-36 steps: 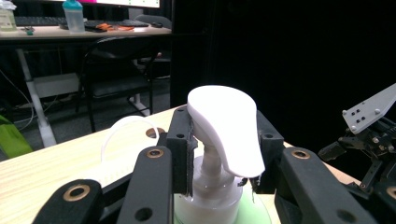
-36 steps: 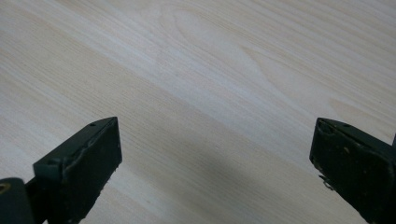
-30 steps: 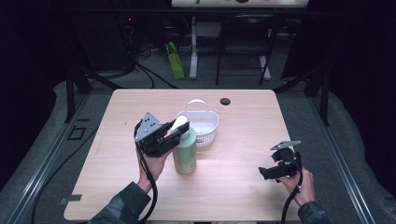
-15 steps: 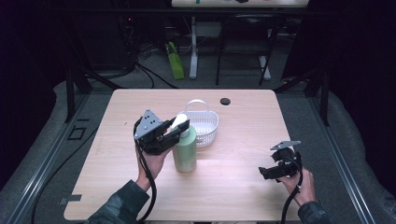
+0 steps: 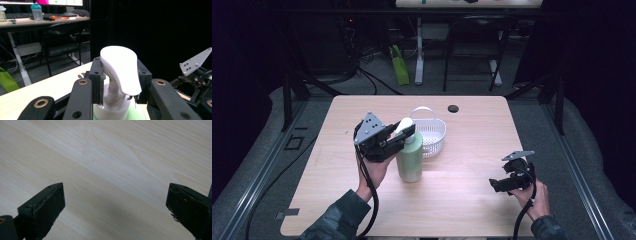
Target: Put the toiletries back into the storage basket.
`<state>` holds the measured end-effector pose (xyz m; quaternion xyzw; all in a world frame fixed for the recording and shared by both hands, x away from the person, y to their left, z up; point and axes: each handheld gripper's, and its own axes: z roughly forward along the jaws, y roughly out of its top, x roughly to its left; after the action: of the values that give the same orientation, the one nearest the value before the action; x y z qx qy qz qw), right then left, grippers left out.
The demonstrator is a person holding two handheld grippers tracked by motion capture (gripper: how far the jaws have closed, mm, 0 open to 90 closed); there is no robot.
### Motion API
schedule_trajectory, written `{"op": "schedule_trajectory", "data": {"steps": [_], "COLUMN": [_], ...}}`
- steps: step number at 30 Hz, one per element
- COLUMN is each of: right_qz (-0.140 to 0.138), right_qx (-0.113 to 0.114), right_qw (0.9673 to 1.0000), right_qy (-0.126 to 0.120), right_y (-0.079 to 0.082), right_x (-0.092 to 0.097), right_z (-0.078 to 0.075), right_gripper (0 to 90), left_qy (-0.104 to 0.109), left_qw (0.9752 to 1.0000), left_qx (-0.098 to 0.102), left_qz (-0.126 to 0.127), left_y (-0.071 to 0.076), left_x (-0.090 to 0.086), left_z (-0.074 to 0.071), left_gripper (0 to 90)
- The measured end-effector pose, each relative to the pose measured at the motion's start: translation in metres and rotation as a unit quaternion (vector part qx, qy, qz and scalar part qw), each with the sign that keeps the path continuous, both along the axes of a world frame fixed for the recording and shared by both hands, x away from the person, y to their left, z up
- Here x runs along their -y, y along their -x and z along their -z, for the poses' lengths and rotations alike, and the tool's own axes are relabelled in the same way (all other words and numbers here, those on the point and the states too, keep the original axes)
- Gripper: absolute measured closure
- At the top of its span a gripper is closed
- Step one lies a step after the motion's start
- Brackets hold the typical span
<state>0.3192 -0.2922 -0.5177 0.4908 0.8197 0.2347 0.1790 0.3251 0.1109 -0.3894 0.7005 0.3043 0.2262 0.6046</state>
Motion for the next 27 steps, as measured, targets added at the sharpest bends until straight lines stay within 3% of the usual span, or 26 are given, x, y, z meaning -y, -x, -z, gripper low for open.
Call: {"op": "schedule_trajectory", "data": {"steps": [27], "right_qz": [-0.002], "right_qx": [-0.001], "right_qw": [1.0], "right_qy": [0.002], "right_y": [-0.001], "right_x": [-0.001], "right_z": [0.001], "right_gripper": [1.6], "left_qy": [0.01], "left_qw": [0.9998], "left_qx": [0.009], "left_qz": [0.014], "left_y": [-0.002], "left_x": [0.002], "left_z": [-0.026], "left_gripper": [67.3]}}
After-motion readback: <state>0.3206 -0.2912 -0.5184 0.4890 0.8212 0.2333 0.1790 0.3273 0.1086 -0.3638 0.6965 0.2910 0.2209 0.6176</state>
